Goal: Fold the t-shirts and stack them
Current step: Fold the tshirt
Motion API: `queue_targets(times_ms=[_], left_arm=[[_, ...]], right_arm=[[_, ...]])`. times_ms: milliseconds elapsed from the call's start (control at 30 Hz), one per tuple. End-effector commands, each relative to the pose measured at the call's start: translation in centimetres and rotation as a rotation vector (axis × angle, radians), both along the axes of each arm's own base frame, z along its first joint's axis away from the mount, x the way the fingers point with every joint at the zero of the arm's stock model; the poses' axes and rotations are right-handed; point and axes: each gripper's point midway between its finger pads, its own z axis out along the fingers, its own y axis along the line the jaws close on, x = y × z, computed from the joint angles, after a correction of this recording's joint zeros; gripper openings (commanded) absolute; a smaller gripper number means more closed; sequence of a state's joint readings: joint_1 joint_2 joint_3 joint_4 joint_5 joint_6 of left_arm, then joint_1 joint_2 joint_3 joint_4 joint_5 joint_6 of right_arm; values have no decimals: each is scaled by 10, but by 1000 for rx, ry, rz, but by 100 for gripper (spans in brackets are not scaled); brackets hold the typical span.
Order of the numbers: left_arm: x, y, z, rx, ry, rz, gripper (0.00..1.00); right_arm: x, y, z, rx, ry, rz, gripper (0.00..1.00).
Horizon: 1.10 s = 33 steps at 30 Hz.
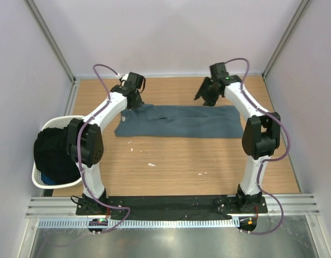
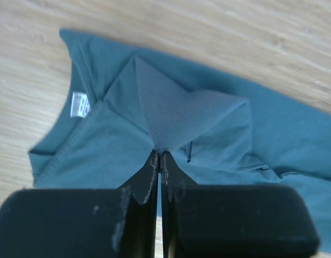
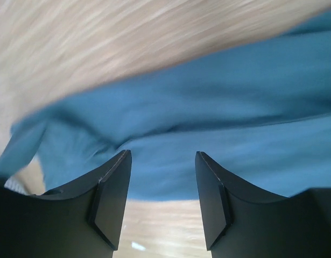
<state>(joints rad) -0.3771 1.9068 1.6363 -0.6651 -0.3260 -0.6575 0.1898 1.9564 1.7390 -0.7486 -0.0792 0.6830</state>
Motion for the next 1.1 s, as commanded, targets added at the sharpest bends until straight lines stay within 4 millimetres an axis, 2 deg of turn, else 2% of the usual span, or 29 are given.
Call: queue_targets(times_ms=[0, 33, 100, 133, 233, 267, 400, 600, 800, 933, 1067], left_arm=[[-11, -1, 20, -126, -33, 110, 0], [-17, 0, 13, -125, -17, 122, 0], [-21, 2, 13, -139, -18, 147, 0], [-22, 2, 12, -142, -16, 152, 0], [-29, 3, 2, -143, 11, 159, 0], [-31, 3, -1, -143, 20, 159, 0], [-38, 6, -11, -143, 40, 174, 0], [-42, 13, -26, -150, 60, 187, 0], [-38, 18, -27, -173, 54, 190, 0], [-35, 23, -28, -180, 50, 191, 0], [-32, 24, -29, -187, 51, 185, 0]], right_arm=[[3, 66, 18, 106, -75, 142, 56], [0, 87, 12, 128, -62, 164, 54], [0, 110, 14, 168, -77, 192, 53], [-7, 130, 13, 184, -73, 218, 53], [-11, 162, 2, 191, -60, 268, 51], [-15, 181, -6, 183, -46, 289, 49], [-22, 214, -26, 173, -24, 280, 46], [-24, 236, -48, 167, -11, 252, 46], [-20, 251, -49, 190, -39, 223, 47], [-20, 259, -61, 193, -15, 198, 47], [-16, 265, -62, 205, -26, 185, 47]])
